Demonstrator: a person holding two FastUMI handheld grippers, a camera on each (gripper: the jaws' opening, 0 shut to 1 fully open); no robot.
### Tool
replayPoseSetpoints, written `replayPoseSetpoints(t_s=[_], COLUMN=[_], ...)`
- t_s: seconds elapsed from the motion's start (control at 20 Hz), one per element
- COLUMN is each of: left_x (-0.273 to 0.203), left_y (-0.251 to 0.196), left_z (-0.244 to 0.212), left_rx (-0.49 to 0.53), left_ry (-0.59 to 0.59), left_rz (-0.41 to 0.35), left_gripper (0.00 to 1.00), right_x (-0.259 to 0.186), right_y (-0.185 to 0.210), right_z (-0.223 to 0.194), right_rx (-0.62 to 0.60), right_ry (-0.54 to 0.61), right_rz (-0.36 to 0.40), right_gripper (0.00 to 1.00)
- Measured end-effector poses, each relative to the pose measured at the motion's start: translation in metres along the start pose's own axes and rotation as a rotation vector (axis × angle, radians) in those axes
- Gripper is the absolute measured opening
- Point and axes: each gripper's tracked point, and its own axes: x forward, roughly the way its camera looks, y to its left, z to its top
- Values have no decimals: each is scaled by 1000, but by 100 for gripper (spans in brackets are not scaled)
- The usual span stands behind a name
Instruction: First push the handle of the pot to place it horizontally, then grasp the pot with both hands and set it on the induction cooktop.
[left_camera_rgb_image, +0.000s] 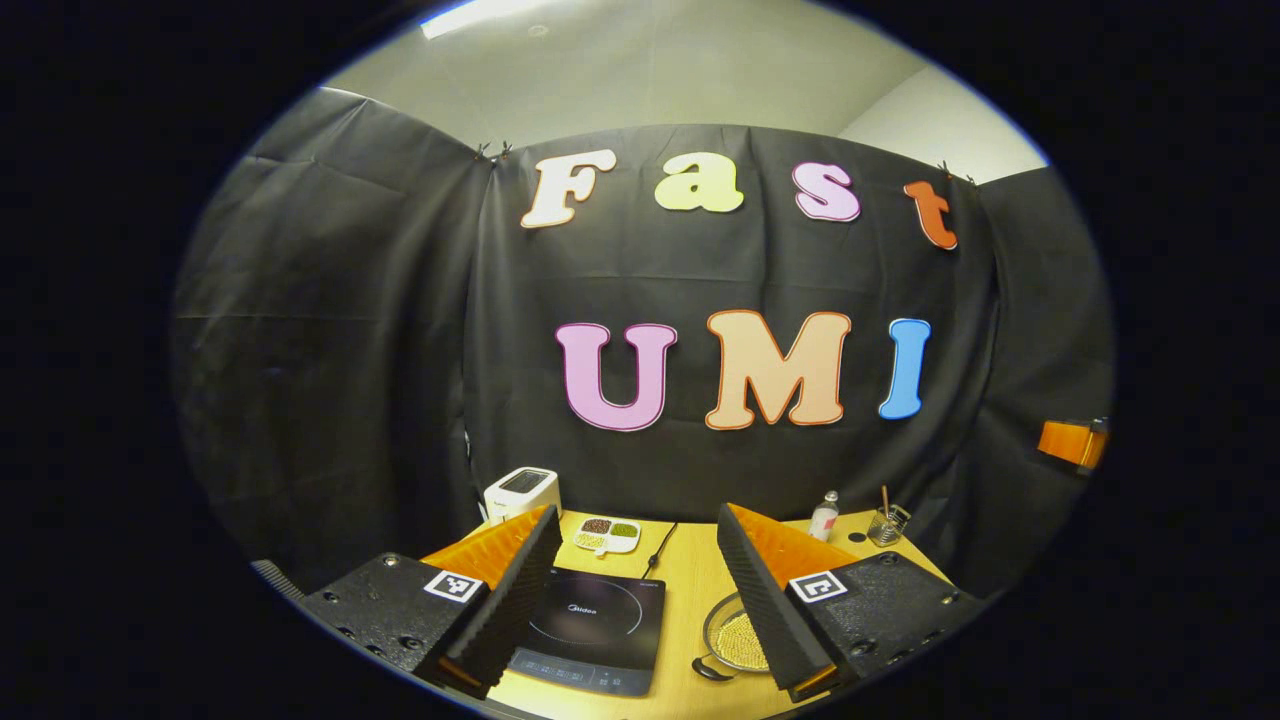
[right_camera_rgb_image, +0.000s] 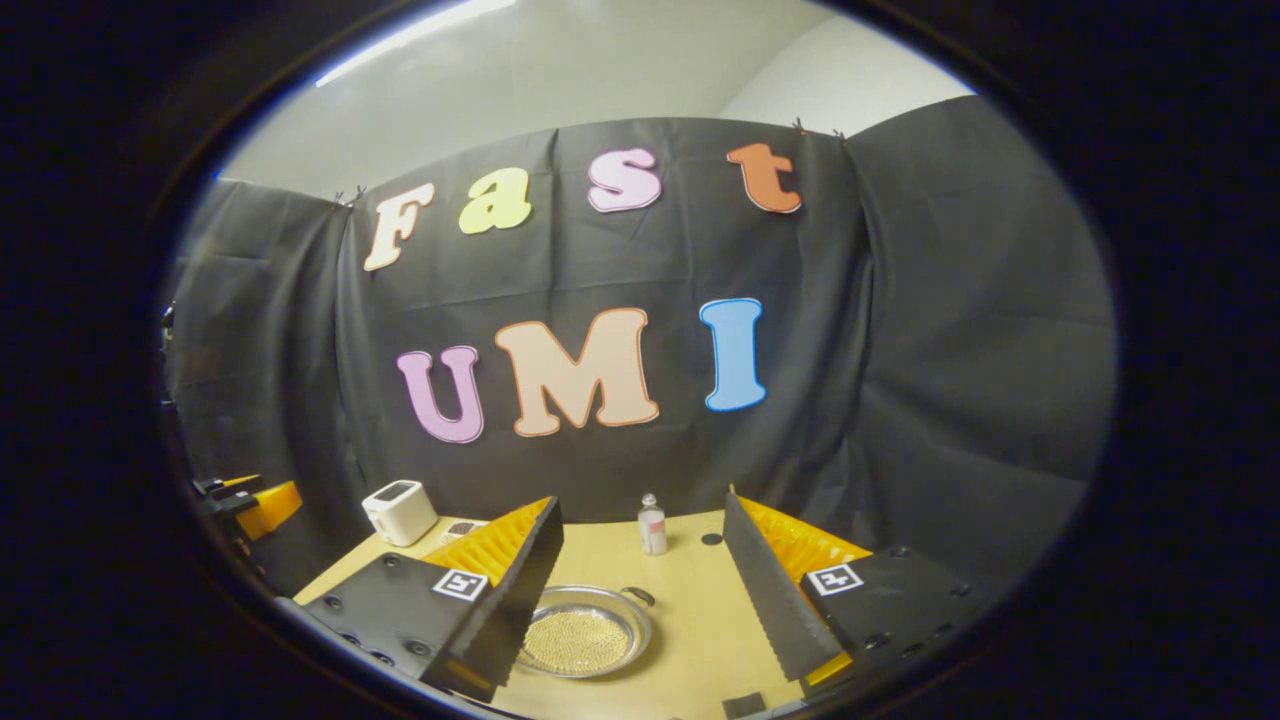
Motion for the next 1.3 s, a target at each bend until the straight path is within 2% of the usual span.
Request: replayPoseSetpoints(t_s=[0.3,0.4,0.45,0.6,0.65,0.7,0.8,0.9,0.95,1.0,1.3], left_x=[-2,-5,-6,-11,-13,-15,-19,-23,-24,-24,-16], left_y=[-9,-12,-13,-19,-19,-20,-23,-22,-20,-19,1], left_z=[-3,-5,-7,-11,-12,-13,-14,-16,-16,-16,-28], left_rx=[1,1,2,5,5,5,6,8,5,1,9], left_ry=[6,9,12,19,18,14,11,12,10,11,49], left_rz=[13,25,31,54,65,74,89,110,120,129,163], left_gripper=[92,92,92,92,96,96,92,92,96,92,92], right_x=[9,8,11,16,18,19,24,28,30,32,48], right_y=[-3,-6,-7,-12,-12,-12,-11,-10,-7,-3,22], right_z=[-5,-7,-9,-15,-19,-22,-31,-44,-51,-56,-115], right_rx=[-2,-6,-7,-11,-12,-14,-18,-25,-26,-28,-26], right_ry=[9,13,15,22,27,32,51,81,97,111,271], right_rz=[26,38,46,62,76,83,113,139,154,168,213], right_gripper=[93,67,63,29,22,10,0,0,8,8,8])
